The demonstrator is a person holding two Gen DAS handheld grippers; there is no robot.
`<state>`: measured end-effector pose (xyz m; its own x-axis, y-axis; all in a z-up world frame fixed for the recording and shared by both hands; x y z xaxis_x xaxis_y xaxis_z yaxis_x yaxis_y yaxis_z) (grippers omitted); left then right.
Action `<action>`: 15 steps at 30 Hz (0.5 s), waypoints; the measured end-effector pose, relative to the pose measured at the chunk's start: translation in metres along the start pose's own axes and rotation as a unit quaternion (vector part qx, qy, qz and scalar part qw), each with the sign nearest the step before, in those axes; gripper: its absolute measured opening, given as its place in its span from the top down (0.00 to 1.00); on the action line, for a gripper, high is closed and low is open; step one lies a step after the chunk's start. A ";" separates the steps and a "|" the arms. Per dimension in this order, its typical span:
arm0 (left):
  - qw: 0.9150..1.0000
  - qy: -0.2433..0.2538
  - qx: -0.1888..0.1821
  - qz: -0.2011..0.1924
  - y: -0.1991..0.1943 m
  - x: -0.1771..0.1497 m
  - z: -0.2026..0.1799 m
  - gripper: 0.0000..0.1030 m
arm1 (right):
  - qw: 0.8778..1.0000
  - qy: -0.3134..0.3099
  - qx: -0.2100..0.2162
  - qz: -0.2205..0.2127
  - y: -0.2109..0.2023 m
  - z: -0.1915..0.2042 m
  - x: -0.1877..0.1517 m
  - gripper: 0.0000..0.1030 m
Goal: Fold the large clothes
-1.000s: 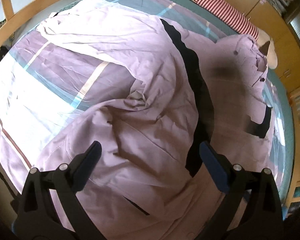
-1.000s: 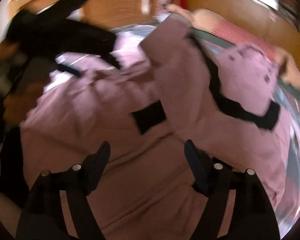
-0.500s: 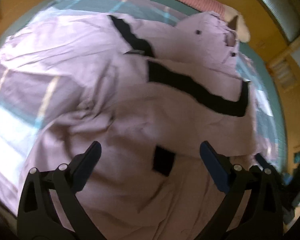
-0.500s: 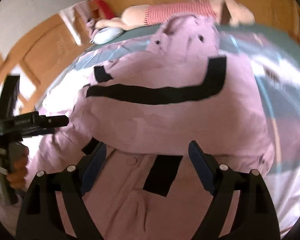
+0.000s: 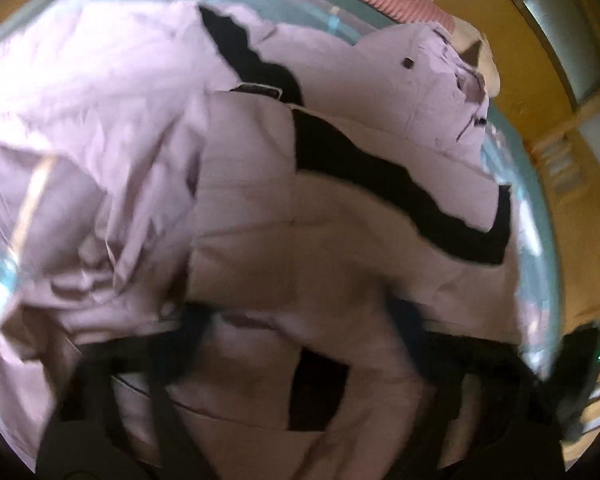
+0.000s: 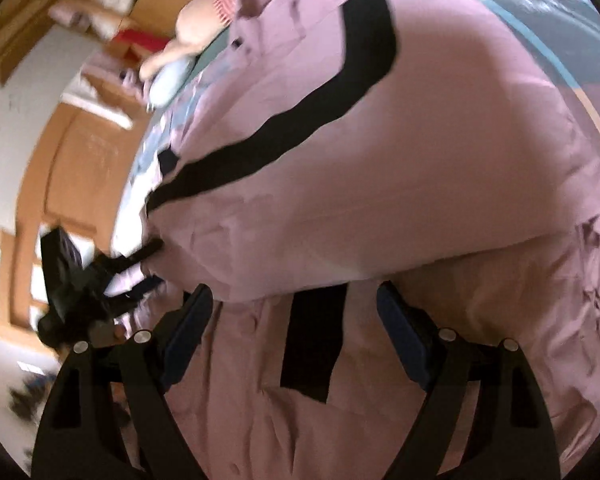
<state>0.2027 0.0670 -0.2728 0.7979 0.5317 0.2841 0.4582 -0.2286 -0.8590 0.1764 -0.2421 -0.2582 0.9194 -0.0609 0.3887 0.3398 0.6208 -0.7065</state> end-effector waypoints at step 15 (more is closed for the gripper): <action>0.992 0.119 -0.048 0.021 0.003 -0.042 -0.052 0.79 | 0.972 0.093 -0.089 -0.198 -0.076 -0.055 0.031 0.94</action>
<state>0.1909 0.0016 -0.2657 0.8813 0.3158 0.3515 0.4492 -0.3294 -0.8305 0.1902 -0.3341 -0.2245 0.7244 -0.4173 0.5487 0.6873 0.3758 -0.6216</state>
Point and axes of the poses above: each gripper's, at about its wrist camera, not at the fingertips, and y roughly the way its jaws point, z to its left, x to its top, the point moved 6 cm from there along y, roughly the way its jaws point, and after that the axes turned 12 degrees about -y, right-handed, at the moved point
